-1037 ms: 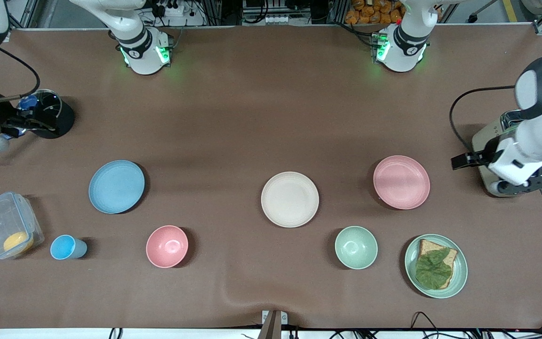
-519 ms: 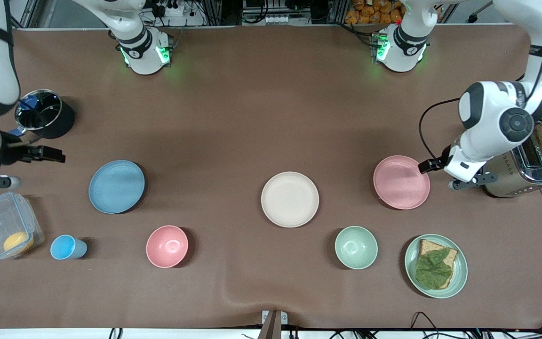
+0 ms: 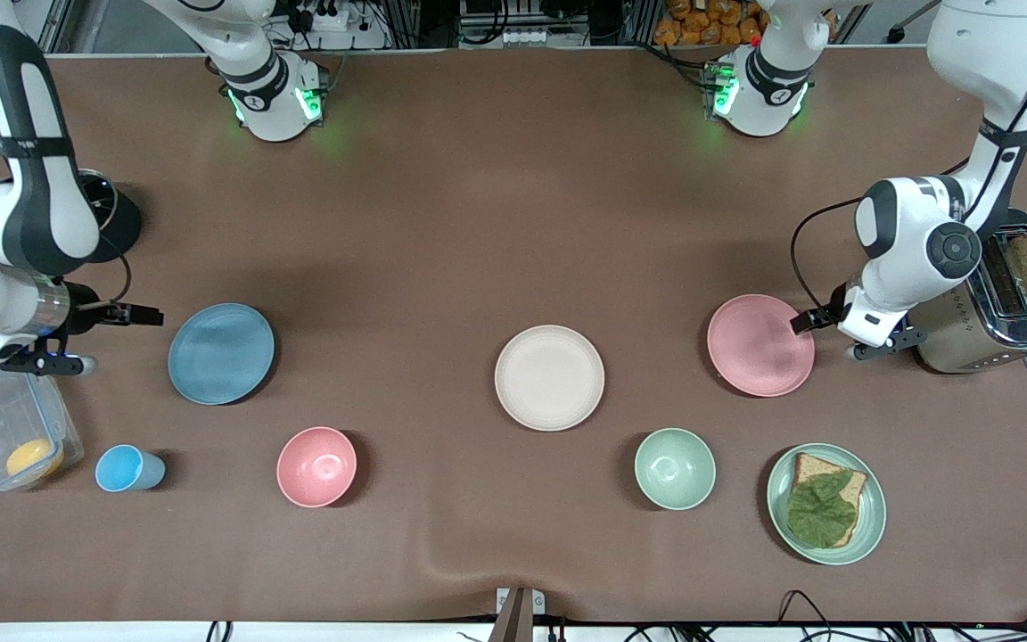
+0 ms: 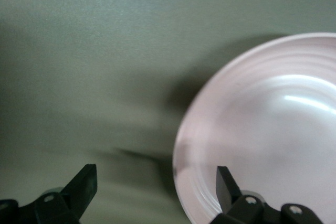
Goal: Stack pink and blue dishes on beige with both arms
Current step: 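Reach the left gripper to the pink plate while the right gripper reaches the blue plate, then set the pink plate on the beige plate while the right gripper lifts the blue plate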
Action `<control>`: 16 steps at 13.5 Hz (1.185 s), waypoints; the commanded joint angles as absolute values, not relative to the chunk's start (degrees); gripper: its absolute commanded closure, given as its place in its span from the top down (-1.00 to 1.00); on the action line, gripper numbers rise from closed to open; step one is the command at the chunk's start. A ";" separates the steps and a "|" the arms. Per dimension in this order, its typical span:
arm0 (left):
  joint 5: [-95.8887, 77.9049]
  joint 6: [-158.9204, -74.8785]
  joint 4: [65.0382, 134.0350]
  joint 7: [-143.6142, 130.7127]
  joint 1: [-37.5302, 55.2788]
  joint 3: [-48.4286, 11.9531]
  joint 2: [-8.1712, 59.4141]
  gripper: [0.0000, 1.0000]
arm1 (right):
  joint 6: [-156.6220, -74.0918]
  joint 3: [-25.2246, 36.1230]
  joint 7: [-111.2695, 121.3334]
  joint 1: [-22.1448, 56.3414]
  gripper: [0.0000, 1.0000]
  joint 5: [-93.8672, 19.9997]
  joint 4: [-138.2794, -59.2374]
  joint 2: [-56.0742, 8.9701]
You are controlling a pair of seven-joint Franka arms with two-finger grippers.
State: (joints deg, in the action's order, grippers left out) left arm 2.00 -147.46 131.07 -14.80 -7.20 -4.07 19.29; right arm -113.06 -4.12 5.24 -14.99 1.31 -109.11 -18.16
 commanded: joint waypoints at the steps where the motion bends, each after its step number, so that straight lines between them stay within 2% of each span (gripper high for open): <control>1: 2.99 -149.15 130.43 -16.08 -7.91 -4.31 21.09 0.97 | -116.27 -4.92 5.80 -16.61 1.00 1.32 -109.25 -21.70; 4: 2.90 -149.15 130.34 -16.61 -7.91 -4.39 21.09 0.63 | -118.38 -4.92 8.33 -18.01 1.00 1.23 -109.34 -25.12; 5: 2.90 -149.15 130.34 -16.52 -7.82 -4.39 21.18 0.38 | -119.43 -4.92 9.74 -18.80 1.00 1.23 -109.34 -26.35; 7: 2.90 -149.15 130.25 -16.61 -7.65 -4.39 21.27 -0.26 | -120.32 -5.01 10.02 -19.25 1.00 1.23 -109.42 -27.94; 9: 2.90 -149.15 130.08 -16.61 -7.65 -4.39 21.36 -1.00 | -120.85 -5.10 9.93 -19.16 1.00 1.23 -109.34 -29.17; 13: 2.81 -148.71 129.90 -17.22 -7.29 -5.79 19.78 -1.00 | -122.51 -5.10 10.02 -18.63 1.00 -3.34 -109.42 -31.72; 15: 2.81 -147.84 130.08 -17.14 -7.47 -7.11 16.37 -1.00 | -123.39 -5.10 10.02 -18.81 1.00 -3.34 -109.42 -32.69; 16: 2.73 -144.96 129.73 -17.14 -7.47 -7.64 14.35 -1.00 | -123.66 -5.10 10.11 -19.16 0.81 -3.34 -109.42 -33.22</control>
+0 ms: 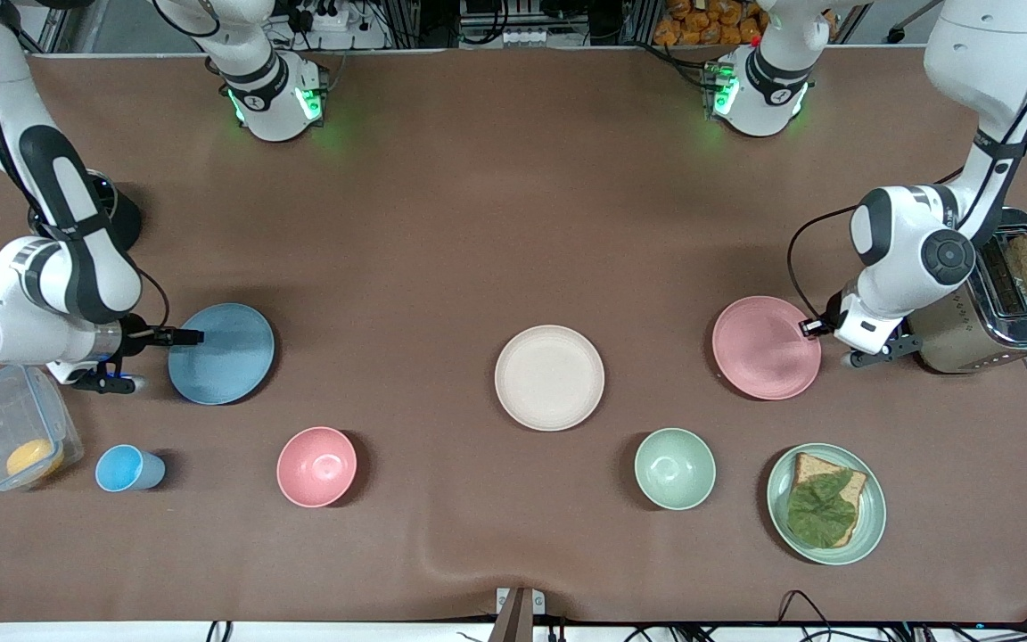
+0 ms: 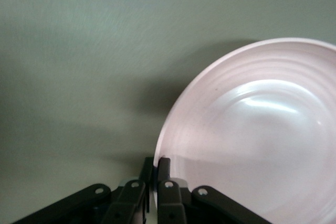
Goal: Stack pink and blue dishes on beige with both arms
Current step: 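Set the pink plate on the beige plate while the right gripper lifts the blue plate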
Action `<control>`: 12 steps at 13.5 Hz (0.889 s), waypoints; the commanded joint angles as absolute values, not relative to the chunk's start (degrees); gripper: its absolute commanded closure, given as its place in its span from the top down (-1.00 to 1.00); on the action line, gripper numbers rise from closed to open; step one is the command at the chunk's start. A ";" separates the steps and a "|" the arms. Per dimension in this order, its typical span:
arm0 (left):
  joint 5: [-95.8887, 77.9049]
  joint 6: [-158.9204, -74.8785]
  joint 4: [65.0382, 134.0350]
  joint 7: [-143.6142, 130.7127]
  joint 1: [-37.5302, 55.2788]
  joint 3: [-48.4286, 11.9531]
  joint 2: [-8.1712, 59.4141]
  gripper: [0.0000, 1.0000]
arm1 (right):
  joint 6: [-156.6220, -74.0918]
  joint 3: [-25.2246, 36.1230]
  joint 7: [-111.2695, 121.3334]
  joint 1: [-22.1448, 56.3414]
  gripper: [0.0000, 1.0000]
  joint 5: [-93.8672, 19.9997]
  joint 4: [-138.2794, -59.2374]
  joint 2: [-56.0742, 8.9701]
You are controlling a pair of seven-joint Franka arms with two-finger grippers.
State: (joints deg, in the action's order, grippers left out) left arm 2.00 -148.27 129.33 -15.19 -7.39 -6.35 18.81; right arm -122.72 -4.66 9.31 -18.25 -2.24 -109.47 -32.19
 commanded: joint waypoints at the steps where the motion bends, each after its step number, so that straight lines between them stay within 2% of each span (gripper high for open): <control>1: 2.20 -141.02 127.90 -17.40 -7.47 -9.30 12.85 -1.00 | -123.75 -5.10 10.02 -19.25 0.12 -3.34 -109.60 -33.40; 2: 2.02 -136.19 125.36 -18.10 -7.73 -11.23 11.96 -1.00 | -123.75 -5.10 10.02 -19.25 -0.59 -3.69 -109.60 -33.40; 3: 2.02 -131.27 122.46 -19.50 -7.56 -12.73 11.17 -1.00 | -123.66 -5.10 10.02 -19.25 -0.95 -4.65 -109.69 -33.49; 5: 2.02 -126.67 117.19 -22.57 -7.47 -17.73 11.33 -1.00 | -123.49 -5.10 10.02 -18.72 -1.00 -6.94 -110.12 -33.40; 7: 2.02 -126.39 113.84 -28.80 -6.25 -21.43 13.69 -1.00 | -123.49 -5.10 10.02 -18.63 -1.00 -7.56 -110.30 -33.31; 12: 2.37 -126.47 108.47 -40.06 1.74 -22.32 19.50 -1.00 | -121.47 -5.27 10.02 -18.28 -1.00 -7.56 -109.87 -31.82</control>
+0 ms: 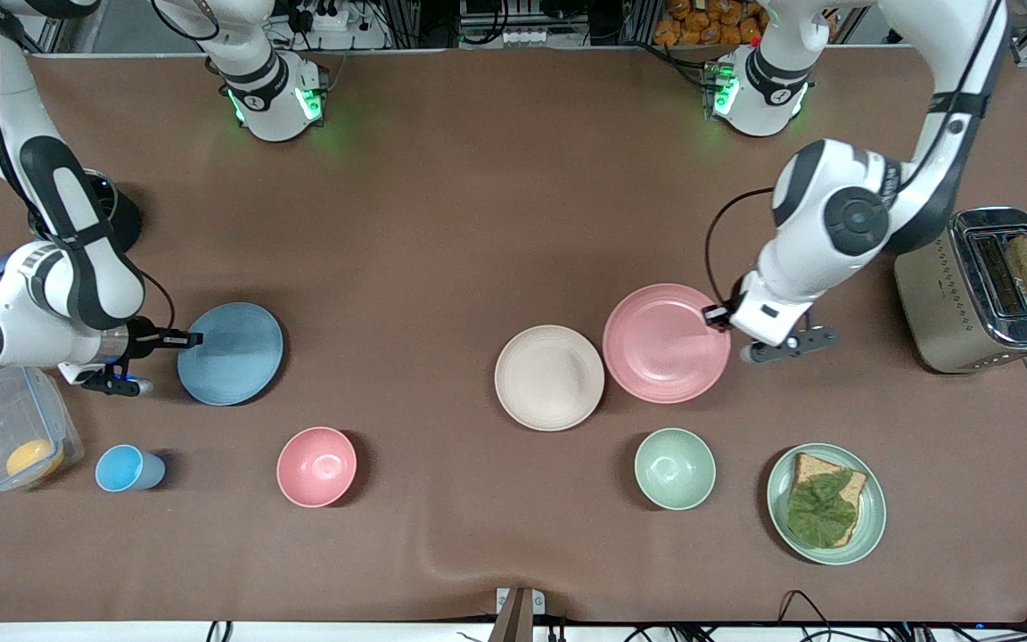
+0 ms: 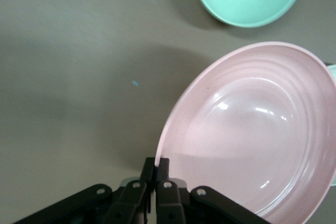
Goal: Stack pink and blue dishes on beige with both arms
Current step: 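Set the pink plate on the beige plate while the right gripper lifts the blue plate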
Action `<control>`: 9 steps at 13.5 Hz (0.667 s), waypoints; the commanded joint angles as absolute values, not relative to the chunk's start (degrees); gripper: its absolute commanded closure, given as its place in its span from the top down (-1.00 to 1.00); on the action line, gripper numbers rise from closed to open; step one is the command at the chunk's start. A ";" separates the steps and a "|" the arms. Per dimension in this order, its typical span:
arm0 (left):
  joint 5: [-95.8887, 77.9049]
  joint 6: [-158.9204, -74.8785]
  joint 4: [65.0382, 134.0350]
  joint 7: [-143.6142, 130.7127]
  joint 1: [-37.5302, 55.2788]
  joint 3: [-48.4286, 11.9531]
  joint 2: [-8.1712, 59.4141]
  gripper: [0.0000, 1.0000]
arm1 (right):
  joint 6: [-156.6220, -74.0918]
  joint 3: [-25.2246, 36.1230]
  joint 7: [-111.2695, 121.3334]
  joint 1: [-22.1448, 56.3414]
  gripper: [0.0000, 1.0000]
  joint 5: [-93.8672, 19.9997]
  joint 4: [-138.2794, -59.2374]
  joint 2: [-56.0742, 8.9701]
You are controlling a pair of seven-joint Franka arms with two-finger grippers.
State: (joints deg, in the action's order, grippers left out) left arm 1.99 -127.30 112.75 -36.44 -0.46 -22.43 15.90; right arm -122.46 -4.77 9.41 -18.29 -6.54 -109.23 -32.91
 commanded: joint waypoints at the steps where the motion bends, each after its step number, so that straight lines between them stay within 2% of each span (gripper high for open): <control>1: 2.55 -126.47 106.89 -42.43 3.06 -22.32 21.25 -1.00 | -120.42 -5.36 9.93 -17.76 -1.00 -7.56 -109.60 -30.86; 4: 2.90 -127.35 101.79 -49.11 7.10 -22.24 27.32 -1.00 | -116.99 -5.36 9.05 -16.26 -1.00 -7.56 -108.64 -28.04; 9: 2.99 -131.75 101.34 -53.44 11.33 -21.80 31.63 -1.00 | -106.73 -5.62 9.05 -16.08 -1.00 -7.73 -102.41 -27.42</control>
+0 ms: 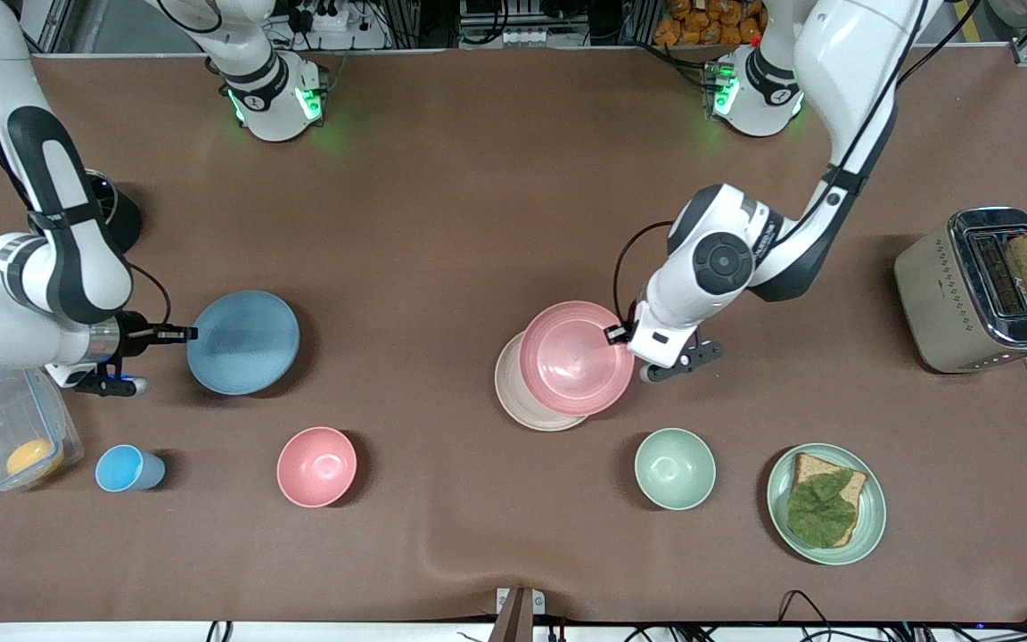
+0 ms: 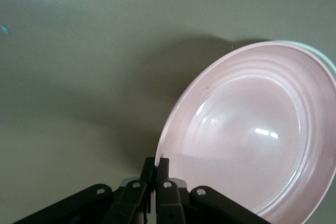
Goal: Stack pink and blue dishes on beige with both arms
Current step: 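Set the pink plate on the beige plate while the right gripper lifts the blue plate, then release the pink plate with the left gripper while the right gripper carries the blue plate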
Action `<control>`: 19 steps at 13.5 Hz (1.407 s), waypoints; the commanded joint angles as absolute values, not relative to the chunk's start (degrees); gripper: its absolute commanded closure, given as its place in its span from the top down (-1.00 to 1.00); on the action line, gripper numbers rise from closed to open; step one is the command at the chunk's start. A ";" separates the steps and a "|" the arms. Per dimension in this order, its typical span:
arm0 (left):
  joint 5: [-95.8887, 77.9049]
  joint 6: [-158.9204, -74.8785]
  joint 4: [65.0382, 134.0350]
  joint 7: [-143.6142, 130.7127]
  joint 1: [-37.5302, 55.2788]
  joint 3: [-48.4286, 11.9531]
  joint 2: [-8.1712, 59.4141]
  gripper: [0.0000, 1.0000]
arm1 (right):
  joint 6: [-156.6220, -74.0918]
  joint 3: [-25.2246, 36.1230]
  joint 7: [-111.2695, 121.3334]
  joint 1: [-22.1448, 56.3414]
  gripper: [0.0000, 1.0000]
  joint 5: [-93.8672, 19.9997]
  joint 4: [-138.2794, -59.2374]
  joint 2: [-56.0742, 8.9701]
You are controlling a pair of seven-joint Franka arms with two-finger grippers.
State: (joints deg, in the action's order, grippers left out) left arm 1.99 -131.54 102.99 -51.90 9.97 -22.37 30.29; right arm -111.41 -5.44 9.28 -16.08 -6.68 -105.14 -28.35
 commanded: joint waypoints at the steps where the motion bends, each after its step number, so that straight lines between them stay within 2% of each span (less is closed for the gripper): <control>1: 2.99 -132.88 101.34 -53.44 11.69 -21.80 32.16 -1.00 | -104.09 -5.62 8.97 -16.08 -1.00 -7.82 -100.83 -27.07; 4: 4.03 -135.43 101.25 -53.44 12.39 -21.62 34.10 -1.00 | -98.89 -6.15 9.05 -16.08 -1.00 -11.14 -97.83 -26.98; 11: 6.86 -135.61 98.09 -53.88 12.48 -21.71 37.35 -1.00 | -95.89 -6.24 8.09 -12.67 -1.00 -23.27 -97.03 -27.07; 13: 6.77 -135.62 96.95 -53.88 12.57 -21.71 38.14 -1.00 | -96.50 -6.15 5.55 -10.04 -1.00 -26.88 -97.03 -27.07; 19: 6.50 -135.62 95.19 -53.96 13.18 -21.71 39.55 -1.00 | -101.41 -6.15 -10.26 2.70 -1.00 -28.48 -93.69 -27.16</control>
State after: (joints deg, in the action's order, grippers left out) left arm 5.60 -135.53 97.01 -52.19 12.28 -22.06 38.38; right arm -100.23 -6.70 -5.43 -0.80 -27.33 -94.90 -27.30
